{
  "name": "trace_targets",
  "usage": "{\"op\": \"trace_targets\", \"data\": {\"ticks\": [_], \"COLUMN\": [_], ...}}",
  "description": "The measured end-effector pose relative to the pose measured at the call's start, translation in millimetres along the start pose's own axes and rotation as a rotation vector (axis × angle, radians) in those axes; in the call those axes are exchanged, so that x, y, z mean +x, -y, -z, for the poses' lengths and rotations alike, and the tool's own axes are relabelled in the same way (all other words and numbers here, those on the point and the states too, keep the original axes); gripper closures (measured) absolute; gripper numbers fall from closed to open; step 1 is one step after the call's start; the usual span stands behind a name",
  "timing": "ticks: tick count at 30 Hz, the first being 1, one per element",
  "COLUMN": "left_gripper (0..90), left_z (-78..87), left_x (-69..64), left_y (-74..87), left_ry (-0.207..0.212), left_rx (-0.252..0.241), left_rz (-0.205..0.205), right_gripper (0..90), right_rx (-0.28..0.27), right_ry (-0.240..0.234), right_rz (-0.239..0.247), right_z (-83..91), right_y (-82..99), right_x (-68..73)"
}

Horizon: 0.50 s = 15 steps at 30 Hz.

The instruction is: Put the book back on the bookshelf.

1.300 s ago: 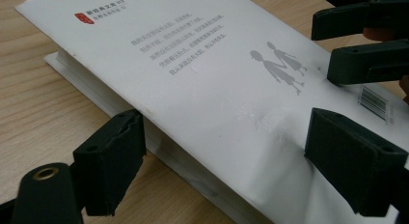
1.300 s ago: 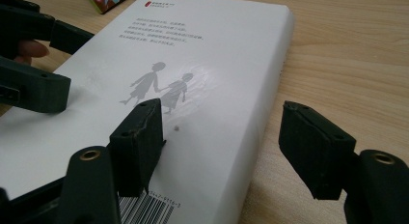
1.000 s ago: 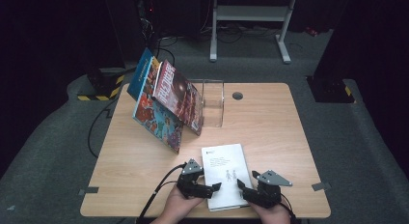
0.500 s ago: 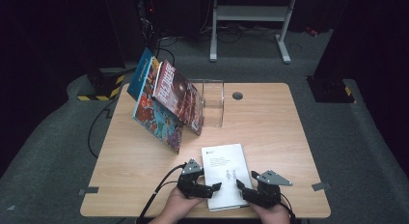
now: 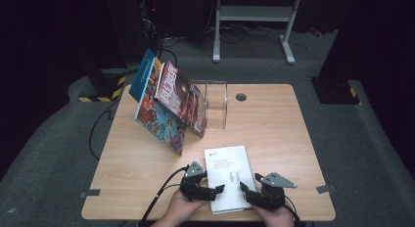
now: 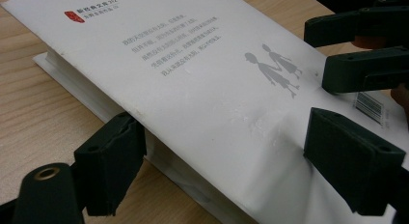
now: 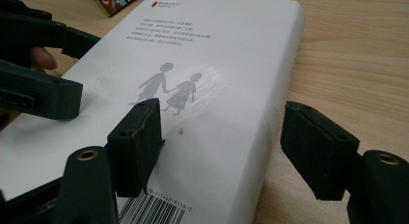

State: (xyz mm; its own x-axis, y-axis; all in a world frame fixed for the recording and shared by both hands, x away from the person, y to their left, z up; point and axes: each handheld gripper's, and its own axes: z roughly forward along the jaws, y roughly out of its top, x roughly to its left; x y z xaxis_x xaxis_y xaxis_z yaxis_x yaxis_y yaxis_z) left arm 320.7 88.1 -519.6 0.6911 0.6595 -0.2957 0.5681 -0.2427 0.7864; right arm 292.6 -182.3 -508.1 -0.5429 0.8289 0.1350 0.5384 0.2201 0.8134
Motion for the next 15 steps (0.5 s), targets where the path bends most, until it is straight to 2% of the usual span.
{"op": "trace_targets", "data": {"ticks": [4,12,15], "left_gripper": [17.4,18.7,21.7], "left_z": [-3.3,-4.0,-3.6], "left_x": [1.1,1.7,2.8], "left_y": [-2.1,-3.3,-3.8], "left_ry": [0.006,-0.001,0.000], "left_rx": [-0.008,-0.011,-0.013], "left_rz": [0.014,0.011,0.015], "right_gripper": [31.1,31.1,31.1], "right_rx": [0.000,-0.004,-0.003], "right_ry": [0.002,-0.015,-0.014], "right_rz": [-0.002,-0.015,-0.016], "right_z": [0.5,-1.2,-1.1], "right_y": [0.2,1.0,0.9], "right_x": [-0.5,-1.8,-1.7]}}
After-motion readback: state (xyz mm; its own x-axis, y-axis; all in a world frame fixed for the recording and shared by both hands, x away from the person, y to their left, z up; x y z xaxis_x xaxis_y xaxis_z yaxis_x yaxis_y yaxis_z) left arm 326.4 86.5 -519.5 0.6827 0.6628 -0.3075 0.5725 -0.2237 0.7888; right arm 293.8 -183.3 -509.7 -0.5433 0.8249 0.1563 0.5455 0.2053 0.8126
